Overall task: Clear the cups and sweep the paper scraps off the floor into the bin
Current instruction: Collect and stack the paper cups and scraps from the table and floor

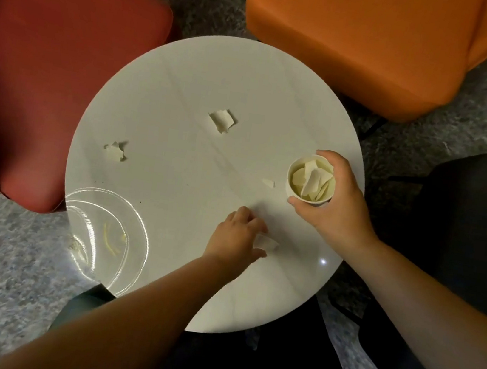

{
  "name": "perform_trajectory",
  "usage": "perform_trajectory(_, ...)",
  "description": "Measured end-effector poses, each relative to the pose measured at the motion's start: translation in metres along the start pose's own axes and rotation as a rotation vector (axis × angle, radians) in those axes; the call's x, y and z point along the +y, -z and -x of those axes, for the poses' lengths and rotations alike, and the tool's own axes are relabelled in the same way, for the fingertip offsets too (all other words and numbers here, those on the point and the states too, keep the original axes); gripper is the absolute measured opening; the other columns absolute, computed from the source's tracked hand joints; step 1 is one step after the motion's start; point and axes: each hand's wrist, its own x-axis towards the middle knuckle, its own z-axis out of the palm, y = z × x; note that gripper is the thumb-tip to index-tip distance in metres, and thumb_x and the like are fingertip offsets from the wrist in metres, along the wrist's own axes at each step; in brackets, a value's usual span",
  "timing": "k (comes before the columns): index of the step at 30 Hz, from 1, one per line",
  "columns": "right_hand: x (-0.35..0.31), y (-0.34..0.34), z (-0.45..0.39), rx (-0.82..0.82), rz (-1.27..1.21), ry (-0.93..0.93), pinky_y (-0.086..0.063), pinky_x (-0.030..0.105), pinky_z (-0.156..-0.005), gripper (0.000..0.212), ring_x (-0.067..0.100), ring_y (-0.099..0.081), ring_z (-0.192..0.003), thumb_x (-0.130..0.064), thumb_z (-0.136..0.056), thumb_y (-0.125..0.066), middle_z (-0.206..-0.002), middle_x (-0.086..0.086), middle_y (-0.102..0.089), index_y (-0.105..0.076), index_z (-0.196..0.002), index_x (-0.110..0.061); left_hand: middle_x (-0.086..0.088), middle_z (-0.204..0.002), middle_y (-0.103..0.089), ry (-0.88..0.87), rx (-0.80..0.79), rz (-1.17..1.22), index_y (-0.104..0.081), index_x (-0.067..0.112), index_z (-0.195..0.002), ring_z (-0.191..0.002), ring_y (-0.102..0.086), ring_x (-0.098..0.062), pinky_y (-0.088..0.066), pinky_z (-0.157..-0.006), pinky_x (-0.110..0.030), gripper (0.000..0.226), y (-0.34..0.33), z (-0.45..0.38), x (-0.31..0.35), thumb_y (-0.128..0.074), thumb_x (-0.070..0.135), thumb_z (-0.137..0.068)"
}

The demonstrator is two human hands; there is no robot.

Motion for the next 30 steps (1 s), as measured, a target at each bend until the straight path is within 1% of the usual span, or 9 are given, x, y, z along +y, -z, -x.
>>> perform_trajectory(5, 0.005, 0.006, 0.003, 0.005, -0.042, -0.021, -0.045, 0.023, -0.093, 0.084, 0.009, -0.048, -0.119, -0.028, -0.065, -0.086, -0.130, -0.009, -0.048, -0.040, -0.134, -0.030, -0.003, -0.113, -0.050, 0.005, 0.073, -0.047, -0.066, 0.017, -0.108, -0.104, -0.052, -0.024, -0.042, -0.080, -0.026, 0.020, -0.014, -0.008, -0.005, -0.064, 0.029, -0.092)
perform_trajectory(9, 0.009, 0.009, 0.004, -0.010, -0.054, -0.026, -0.043, 0.021, -0.092, 0.084, 0.008, -0.047, -0.119, -0.027, -0.065, -0.086, -0.130, -0.011, -0.047, -0.039, -0.135, -0.030, 0.001, -0.089, -0.055, 0.122, 0.124, 0.150, -0.065, 0.017, -0.088, -0.086, -0.058, -0.023, -0.037, -0.067, -0.024, 0.011, -0.005, -0.012, -0.007, -0.061, 0.025, -0.095)
perform_trajectory(13, 0.009, 0.011, 0.002, -0.031, -0.078, -0.035, -0.046, 0.024, -0.094, 0.084, 0.008, -0.048, -0.119, -0.028, -0.066, -0.086, -0.131, -0.010, -0.048, -0.039, -0.135, -0.030, 0.002, -0.093, -0.064, 0.209, 0.432, 0.442, -0.070, 0.015, -0.095, -0.082, -0.057, -0.012, -0.038, -0.068, -0.012, 0.011, 0.020, -0.014, 0.008, -0.060, 0.020, -0.096)
perform_trajectory(17, 0.007, 0.012, -0.001, -0.037, -0.090, -0.015, -0.047, 0.024, -0.094, 0.086, 0.011, -0.050, -0.117, -0.026, -0.064, -0.087, -0.130, -0.007, -0.050, -0.040, -0.135, -0.026, 0.007, -0.094, -0.061, 0.133, 0.655, 0.621, -0.064, 0.026, -0.093, -0.081, -0.056, 0.000, -0.038, -0.071, -0.002, 0.010, 0.050, -0.014, 0.047, -0.059, 0.019, -0.097)
perform_trajectory(20, 0.006, 0.011, -0.001, -0.041, -0.107, -0.038, -0.046, 0.018, -0.089, 0.087, 0.009, -0.052, -0.115, -0.024, -0.063, -0.088, -0.128, -0.008, -0.052, -0.040, -0.135, -0.026, 0.009, -0.092, -0.057, -0.001, 0.702, 0.537, -0.069, 0.020, -0.095, -0.076, -0.055, -0.002, -0.038, -0.070, -0.001, 0.007, 0.060, -0.015, 0.070, -0.062, 0.017, -0.095)
perform_trajectory(22, 0.005, 0.012, 0.001, -0.052, -0.157, -0.049, -0.050, 0.020, -0.087, 0.084, 0.008, -0.055, -0.112, -0.023, -0.064, -0.087, -0.125, -0.010, -0.054, -0.040, -0.133, -0.029, 0.008, -0.093, -0.056, -0.077, 0.698, 0.444, -0.072, 0.015, -0.096, -0.072, -0.053, -0.005, -0.039, -0.068, -0.004, 0.008, 0.059, -0.018, 0.076, -0.065, 0.017, -0.092)
perform_trajectory(25, 0.004, 0.012, 0.002, -0.051, -0.202, -0.057, -0.054, 0.024, -0.084, 0.077, 0.005, -0.059, -0.105, -0.022, -0.066, -0.085, -0.117, -0.014, -0.057, -0.041, -0.128, -0.034, -0.003, -0.089, -0.061, -0.157, 0.685, 0.285, -0.074, 0.011, -0.092, -0.071, -0.056, -0.017, -0.044, -0.062, -0.020, 0.011, 0.058, -0.025, 0.082, -0.068, 0.019, -0.088)
perform_trajectory(28, 0.005, 0.012, 0.001, -0.059, -0.238, -0.075, -0.057, 0.033, -0.084, 0.076, 0.004, -0.060, -0.104, -0.019, -0.066, -0.085, -0.116, -0.016, -0.057, -0.042, -0.127, -0.034, -0.004, -0.085, -0.057, -0.162, 0.590, 0.069, -0.073, 0.009, -0.095, -0.070, -0.053, -0.020, -0.039, -0.061, -0.016, 0.014, 0.060, -0.032, 0.084, -0.067, 0.018, -0.087)
perform_trajectory(30, 0.006, 0.011, 0.001, -0.058, -0.245, -0.078, -0.057, 0.035, -0.084, 0.076, 0.006, -0.060, -0.105, -0.019, -0.066, -0.084, -0.117, -0.017, -0.057, -0.043, -0.129, -0.034, -0.010, -0.083, -0.058, -0.173, 0.525, -0.049, -0.072, 0.003, -0.092, -0.068, -0.056, -0.028, -0.038, -0.055, -0.025, 0.015, 0.063, -0.035, 0.085, -0.075, 0.009, -0.078)
